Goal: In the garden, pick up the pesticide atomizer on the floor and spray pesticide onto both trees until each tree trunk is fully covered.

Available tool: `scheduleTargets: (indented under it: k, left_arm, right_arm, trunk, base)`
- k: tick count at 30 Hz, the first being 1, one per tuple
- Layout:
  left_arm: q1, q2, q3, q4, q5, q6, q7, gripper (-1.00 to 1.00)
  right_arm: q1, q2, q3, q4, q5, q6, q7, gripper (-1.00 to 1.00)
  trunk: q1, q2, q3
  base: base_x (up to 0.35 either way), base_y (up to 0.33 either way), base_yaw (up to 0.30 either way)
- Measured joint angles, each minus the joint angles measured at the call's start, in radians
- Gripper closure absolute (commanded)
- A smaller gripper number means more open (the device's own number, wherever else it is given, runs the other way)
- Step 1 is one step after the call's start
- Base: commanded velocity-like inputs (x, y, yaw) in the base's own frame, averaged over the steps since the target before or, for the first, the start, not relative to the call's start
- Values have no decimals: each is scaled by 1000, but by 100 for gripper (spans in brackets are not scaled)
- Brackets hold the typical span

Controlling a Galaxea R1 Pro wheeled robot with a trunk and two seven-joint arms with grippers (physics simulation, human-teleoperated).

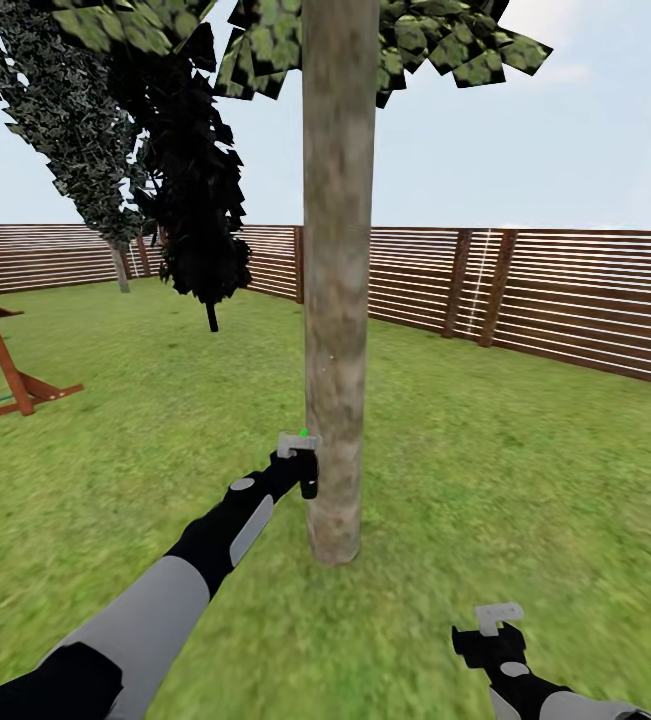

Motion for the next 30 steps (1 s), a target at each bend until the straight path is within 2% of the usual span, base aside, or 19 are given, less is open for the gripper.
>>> scheduleTargets:
  k: [3,6,10,21,24,25,27,30]
  left_arm:
    - [0,0,4,48,1,0,6,100]
    - [0,0,4,58,1,0,102,100]
    - [0,0,1,60,3,1,136,100]
    - [0,-1,-1,68,3,-34,137,100]
    - [0,-3,-13,66,3,-35,134,100]
    - [0,-4,-17,65,4,-35,124,100]
    - [0,-5,-22,63,3,-35,67,100]
    - [0,-5,-21,64,2,-35,43,100]
  right_arm:
    - [0,0,0,0,0,0,1,-100]
    - [0,0,0,0,0,0,1,-100]
    - [0,1,0,0,0,0,2,-100]
    - [2,1,0,0,0,0,2,-100]
    - [2,1,0,0,0,0,2,-100]
    - [2,1,0,0,0,0,2,-100]
    - [2,1,0,0,0,0,2,-100]
    - [2,1,0,0,0,0,2,-100]
  trunk:
    - [0,0,0]
    - [0,0,0]
    - [0,0,0]
    - [0,0,0]
    - [0,0,0]
    - [0,0,0]
    - [0,0,0]
    - [0,0,0]
  base:
    - [0,0,0]
    - [0,0,0]
    - [0,0,0]
    - [60,0,0]
    - [9,0,0]
    - [3,0,0]
    - [1,0,0]
    - [17,0,0]
